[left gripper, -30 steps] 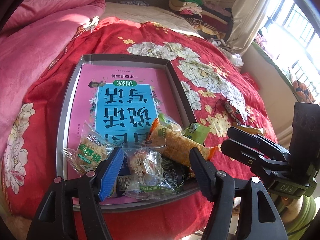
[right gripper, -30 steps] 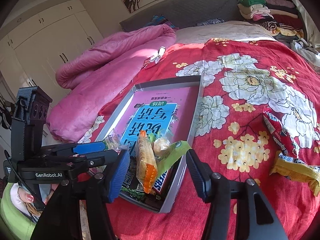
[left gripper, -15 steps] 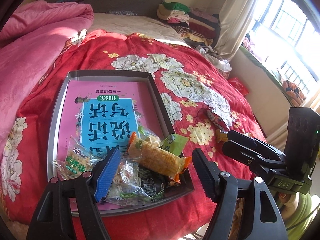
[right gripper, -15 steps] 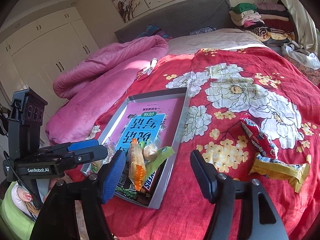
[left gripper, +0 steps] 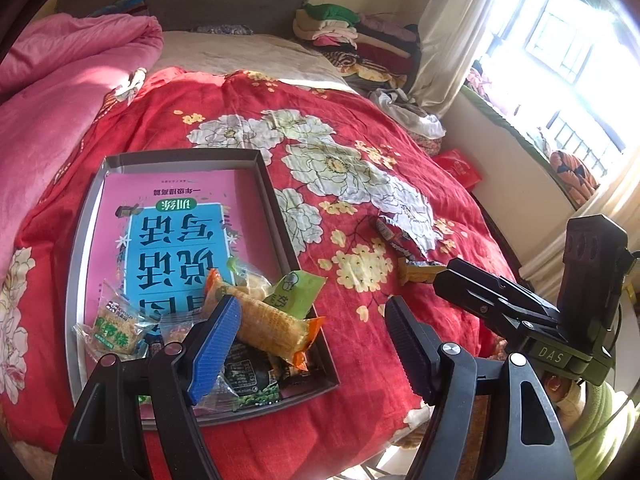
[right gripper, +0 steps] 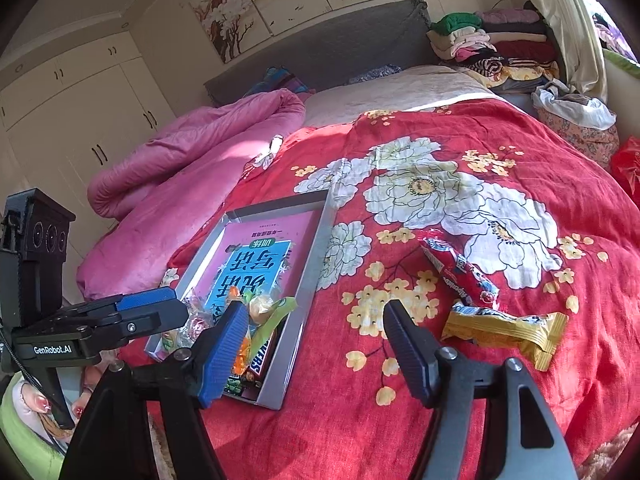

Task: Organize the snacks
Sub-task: 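Move both grippers from the tray toward the candy stick pack and wafer bar, then grasp the red candy stick pack with the left gripper while the right gripper grasps the yellow wafer bar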

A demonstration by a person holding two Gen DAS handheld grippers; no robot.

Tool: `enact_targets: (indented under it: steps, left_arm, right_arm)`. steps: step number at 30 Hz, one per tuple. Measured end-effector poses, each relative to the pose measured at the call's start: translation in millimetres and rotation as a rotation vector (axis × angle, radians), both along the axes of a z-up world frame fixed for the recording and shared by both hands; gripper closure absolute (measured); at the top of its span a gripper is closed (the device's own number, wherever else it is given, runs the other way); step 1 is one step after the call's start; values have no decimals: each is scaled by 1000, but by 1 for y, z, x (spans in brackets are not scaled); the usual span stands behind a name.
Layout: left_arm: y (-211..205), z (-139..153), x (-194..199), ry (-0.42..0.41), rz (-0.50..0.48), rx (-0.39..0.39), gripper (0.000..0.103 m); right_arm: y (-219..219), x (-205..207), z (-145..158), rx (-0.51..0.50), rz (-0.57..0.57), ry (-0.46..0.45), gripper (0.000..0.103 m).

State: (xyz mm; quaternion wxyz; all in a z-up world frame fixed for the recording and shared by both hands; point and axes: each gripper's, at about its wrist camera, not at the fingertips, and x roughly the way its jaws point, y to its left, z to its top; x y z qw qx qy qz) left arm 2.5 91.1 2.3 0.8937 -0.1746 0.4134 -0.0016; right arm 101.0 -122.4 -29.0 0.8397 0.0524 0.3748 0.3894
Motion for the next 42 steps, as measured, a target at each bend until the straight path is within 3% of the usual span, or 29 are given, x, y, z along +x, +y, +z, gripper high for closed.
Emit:
enact_targets:
  steps: [15,26,28,33,35,42]
  left_arm:
    - [-43,-1,30,29,-87,13,27]
    - [-71,-11,71,58,-153,2,27]
    - [-74,-18,83,69,-160,-21,27]
    - [-75,-46,119,137,-153,-174,27]
    - [-77,-54,132,151,-142,-194,27]
    - [-86,-76,172,208,-134,-281,27]
  right_arm:
    - [-51,14,-16,13,-157,84,33]
    - [-63,29,-48,-31,-218,165,33]
    - [-62,35,-54,-45,-227,172,33]
    - [-63,50,-67,-36,-242,190,33]
    - [-61,56,-70,-39,-237,192,34]
    - [-48,65,-80,-14,-179,214,52]
